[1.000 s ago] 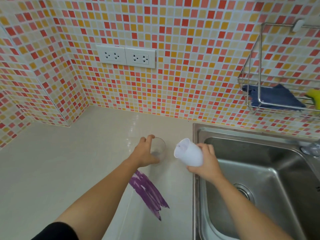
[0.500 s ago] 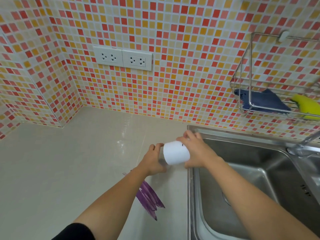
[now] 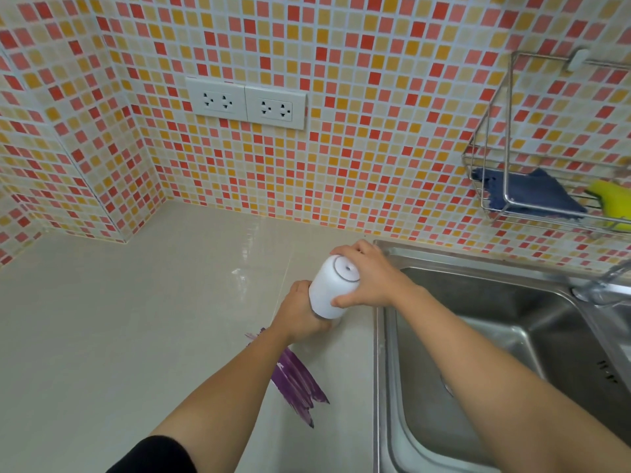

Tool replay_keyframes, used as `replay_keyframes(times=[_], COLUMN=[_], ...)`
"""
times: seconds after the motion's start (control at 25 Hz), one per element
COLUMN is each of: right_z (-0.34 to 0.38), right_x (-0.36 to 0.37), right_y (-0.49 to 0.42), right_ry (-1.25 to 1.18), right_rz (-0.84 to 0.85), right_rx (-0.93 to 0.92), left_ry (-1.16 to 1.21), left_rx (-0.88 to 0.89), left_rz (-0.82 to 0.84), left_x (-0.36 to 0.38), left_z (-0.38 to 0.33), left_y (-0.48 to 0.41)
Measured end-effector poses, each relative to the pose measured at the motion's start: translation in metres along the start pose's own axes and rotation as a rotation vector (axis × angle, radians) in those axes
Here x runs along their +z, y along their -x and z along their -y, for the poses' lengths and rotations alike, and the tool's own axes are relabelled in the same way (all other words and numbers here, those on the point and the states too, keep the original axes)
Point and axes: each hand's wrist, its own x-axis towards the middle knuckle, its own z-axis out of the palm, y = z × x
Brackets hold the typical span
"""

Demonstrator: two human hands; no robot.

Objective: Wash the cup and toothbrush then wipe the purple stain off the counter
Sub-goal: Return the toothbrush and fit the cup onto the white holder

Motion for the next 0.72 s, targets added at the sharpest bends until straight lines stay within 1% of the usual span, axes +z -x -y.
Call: replay_keyframes(times=[0.12, 0.2, 0.24, 0.28, 0.4, 0.44, 0.52, 0.72], right_z=[0.014, 0.020, 0.021, 0.019, -0.001, -0.007, -0.013, -0.014], right_x=[0.011, 0.017, 0.015, 0.011, -0.004, -0.005, -0.002, 0.015], right_y=[-0.007, -0.011, -0.011, -0.012, -0.007, -0.004, -0.001, -0.002], right_ry=[-0.003, 0.009, -0.026, -0.105, -0.440, -0.494, -0.497, -0.467], right_rz=[-0.011, -0.017, -0.004, 0.028, 0.198, 0.212, 0.169, -0.041], right_rx=[0.089, 0.116, 0.118, 0.115, 0.134, 0.137, 0.125, 0.160], left_ry=[0.039, 0.049, 0.063, 0.078, 0.101, 0.107, 0.118, 0.169], left_rx=[0.022, 0.036, 0.060, 0.075, 0.092, 0.107, 0.118, 0.108], left_rz=[-0.012, -0.022, -0.017, -0.008, 0.020, 0.029, 0.039, 0.010], left_x=[0.003, 0.002, -0.001, -0.002, -0.008, -0.009, -0.007, -0.001], left_z=[0.011, 0.015, 0.011, 0.008, 0.001, 0.001, 0.003, 0.011], left_y=[-0.002, -0.001, 0.002, 0.004, 0.005, 0.004, 0.003, -0.001])
